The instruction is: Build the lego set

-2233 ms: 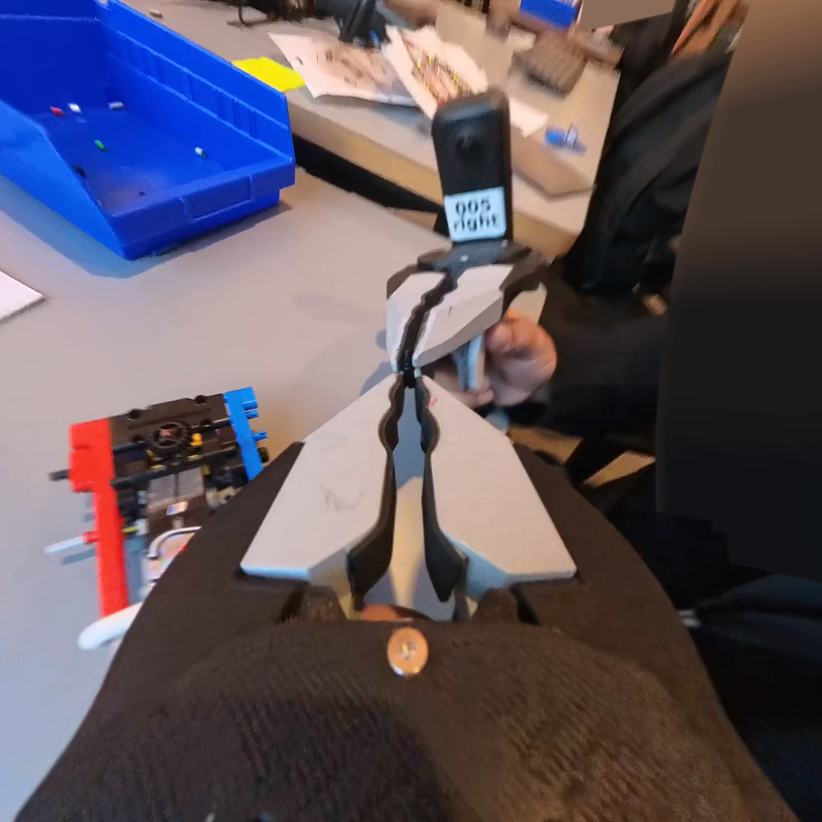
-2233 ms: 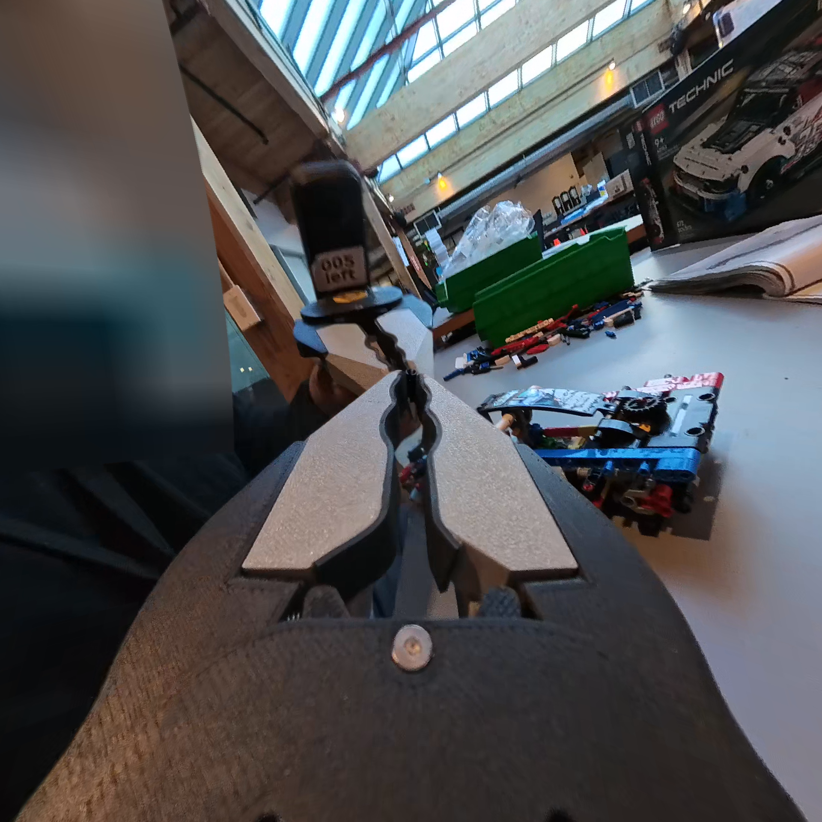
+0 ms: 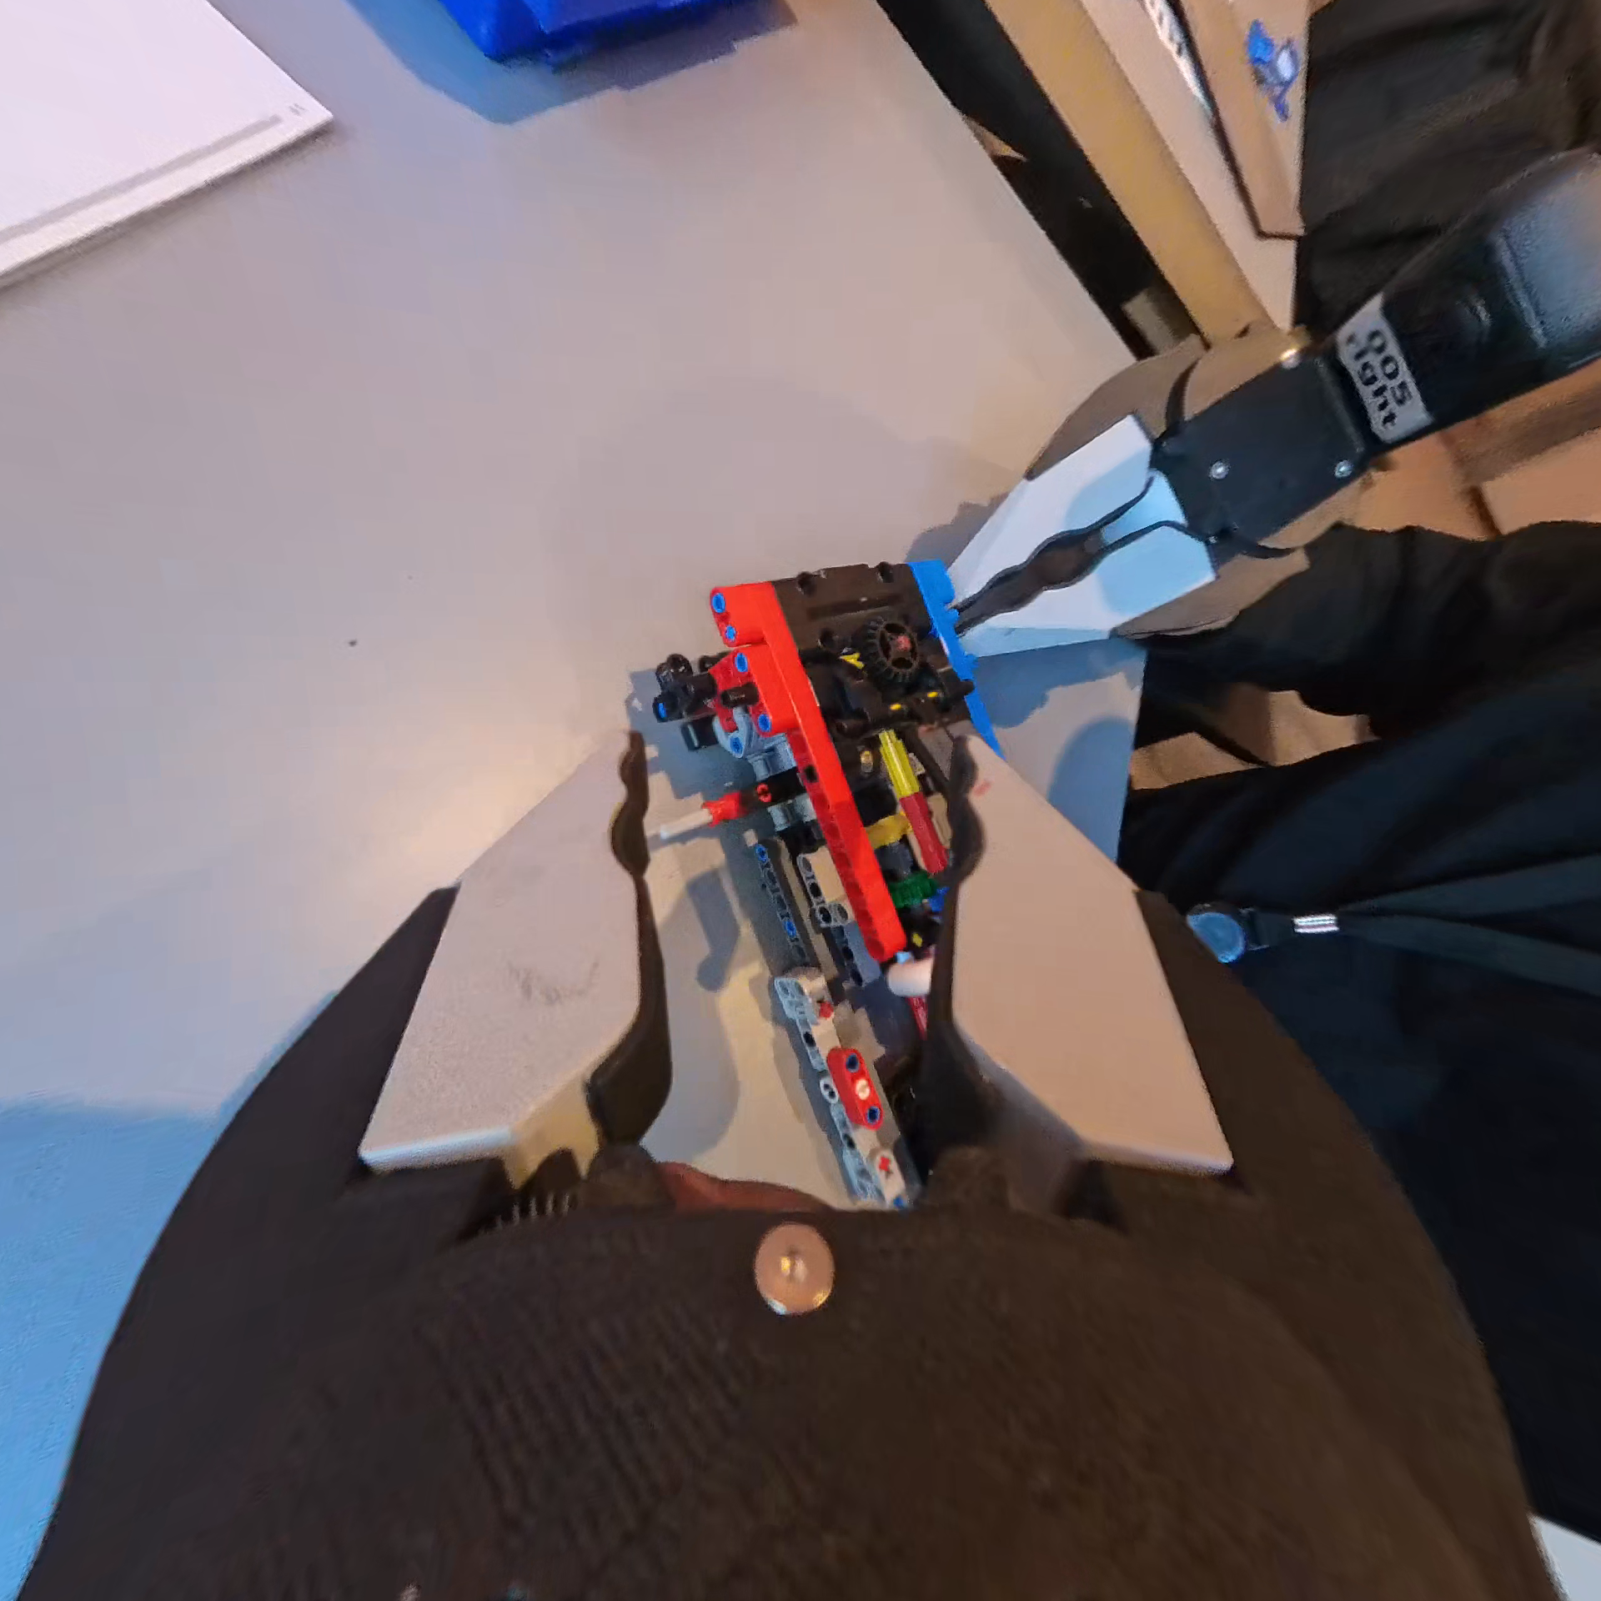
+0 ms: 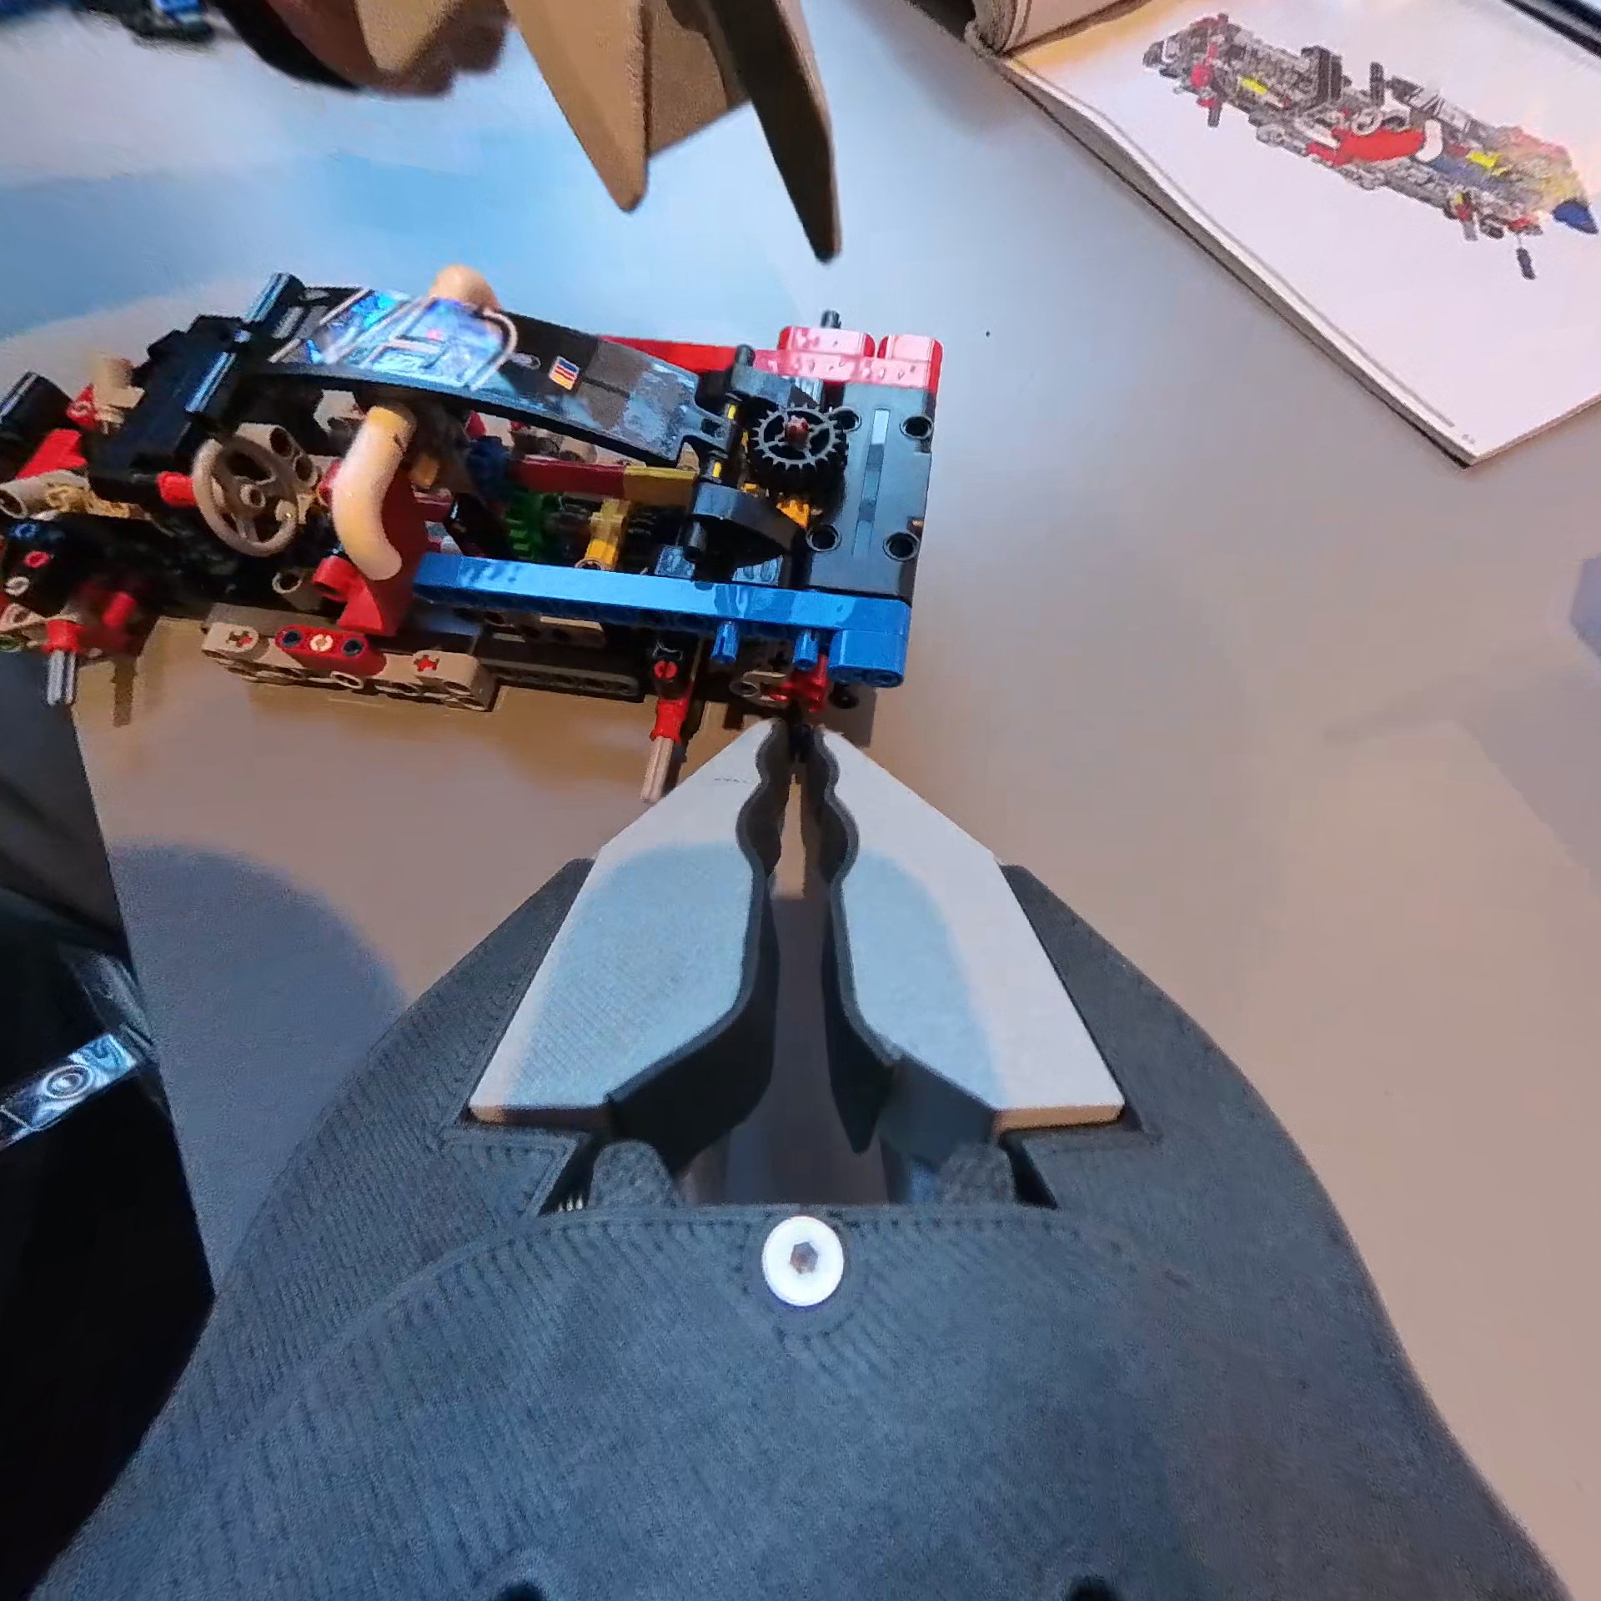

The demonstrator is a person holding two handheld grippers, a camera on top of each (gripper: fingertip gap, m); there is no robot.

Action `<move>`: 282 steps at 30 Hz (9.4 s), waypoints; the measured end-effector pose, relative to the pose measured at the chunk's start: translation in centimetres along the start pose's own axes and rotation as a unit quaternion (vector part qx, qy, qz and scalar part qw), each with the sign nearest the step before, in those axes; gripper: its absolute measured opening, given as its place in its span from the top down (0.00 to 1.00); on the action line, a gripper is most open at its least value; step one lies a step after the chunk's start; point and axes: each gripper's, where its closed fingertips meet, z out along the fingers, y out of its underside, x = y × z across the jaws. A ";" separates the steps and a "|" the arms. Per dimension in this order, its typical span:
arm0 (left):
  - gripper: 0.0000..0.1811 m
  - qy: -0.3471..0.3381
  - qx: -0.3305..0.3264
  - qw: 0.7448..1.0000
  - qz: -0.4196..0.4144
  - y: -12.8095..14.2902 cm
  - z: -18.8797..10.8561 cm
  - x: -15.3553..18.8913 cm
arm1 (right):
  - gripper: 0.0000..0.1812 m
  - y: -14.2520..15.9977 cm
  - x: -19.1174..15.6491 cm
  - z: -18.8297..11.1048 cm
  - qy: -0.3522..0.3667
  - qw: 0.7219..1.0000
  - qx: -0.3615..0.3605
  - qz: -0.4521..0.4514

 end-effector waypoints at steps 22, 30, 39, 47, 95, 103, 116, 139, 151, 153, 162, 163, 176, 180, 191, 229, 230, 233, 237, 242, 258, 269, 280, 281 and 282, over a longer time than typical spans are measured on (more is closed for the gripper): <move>0.61 0.033 -0.022 0.999 0.011 0.9 2.9 0.1 | 1.00 -0.1 0.4 0.4 0.018 1.000 -0.007 0.018; 0.61 0.022 -0.003 1.000 0.012 1.0 2.8 0.1 | 1.00 -0.2 0.4 0.6 0.041 0.999 -0.011 0.006; 0.62 0.011 0.005 0.999 0.040 0.7 2.7 0.1 | 1.00 -0.3 0.6 0.6 0.036 0.999 -0.008 0.018; 0.61 0.029 0.036 0.998 0.051 0.5 2.9 0.0 | 1.00 -0.3 0.4 0.7 -0.006 1.000 -0.011 0.014; 0.87 -0.046 -0.067 0.981 0.174 2.2 6.9 12.0 | 1.00 -1.0 -5.2 -5.4 -0.137 0.988 0.047 -0.061; 0.91 -0.043 -0.064 0.986 0.149 2.8 7.6 12.1 | 1.00 -0.9 -5.9 -5.8 -0.113 0.986 0.041 -0.111; 0.97 -0.016 -0.055 0.987 0.147 3.4 6.8 12.4 | 1.00 -1.2 -6.8 -5.0 -0.108 0.983 0.033 -0.147; 0.99 0.028 -0.006 0.991 0.131 1.6 6.2 12.9 | 0.93 -2.7 -5.6 -7.1 -0.153 0.977 0.124 -0.078; 0.99 0.045 0.017 0.991 0.123 1.2 5.7 13.3 | 1.00 -3.0 -6.0 -6.1 -0.106 0.978 0.127 -0.124; 0.99 0.049 0.021 0.991 0.121 1.1 5.7 13.4 | 1.00 -3.1 -6.0 -6.3 -0.104 0.978 0.133 -0.125; 0.99 0.064 0.042 0.991 0.113 0.8 5.5 13.7 | 1.00 -3.8 -5.8 -7.0 -0.099 0.973 0.169 -0.126; 0.99 0.067 0.044 0.990 0.113 0.7 5.5 13.8 | 1.00 -3.9 -5.9 -7.1 -0.099 0.972 0.171 -0.128; 0.79 -0.070 0.031 0.988 0.133 0.1 2.1 9.4 | 1.00 -0.6 -3.0 -4.1 -0.077 0.995 0.054 -0.044; 0.71 -0.128 0.018 0.984 0.125 0.2 -1.0 5.0 | 1.00 -0.2 -1.4 -2.6 -0.070 0.997 0.023 0.009; 0.61 0.022 0.034 0.998 0.054 -0.7 0.8 -0.2 | 1.00 0.6 -0.2 0.1 -0.042 0.999 -0.020 -0.002; 0.65 0.083 0.022 0.994 0.063 0.7 3.1 -0.2 | 1.00 0.1 -0.6 1.3 -0.191 0.972 -0.055 0.128; 0.65 0.083 0.022 0.994 0.062 0.7 3.1 -0.3 | 1.00 0.0 -0.5 1.3 -0.199 0.969 -0.055 0.140; 0.65 0.082 0.023 0.994 0.062 0.7 3.1 -0.3 | 1.00 -0.1 -0.5 1.4 -0.229 0.956 -0.058 0.176; 0.65 0.083 0.024 0.994 0.063 0.7 3.1 -0.3 | 1.00 -0.1 -0.6 1.4 -0.266 0.936 -0.066 0.220; 0.65 0.095 0.031 0.993 0.057 0.5 3.0 -0.5 | 1.00 -0.5 -0.5 1.3 -0.331 0.891 -0.086 0.297; 0.69 0.127 0.025 0.990 0.058 0.7 3.4 0.7 | 1.00 -0.4 -0.6 1.6 -0.332 0.906 -0.092 0.247; 0.60 0.074 0.079 0.990 0.086 -0.3 1.5 -1.4 | 1.00 -0.4 -1.1 0.1 -0.359 0.902 -0.075 0.228; 0.57 0.048 0.182 0.976 0.112 -2.1 -1.5 -2.2 | 1.00 -2.5 -2.4 -2.3 -0.391 0.917 0.027 0.079; 0.58 0.032 0.197 0.973 0.114 -2.3 -1.9 -2.4 | 1.00 -2.9 -2.9 -2.8 -0.399 0.914 0.045 0.054; 0.59 0.018 0.218 0.968 0.119 -2.5 -2.5 -2.5 | 1.00 -3.3 -3.5 -3.2 -0.407 0.911 0.064 0.036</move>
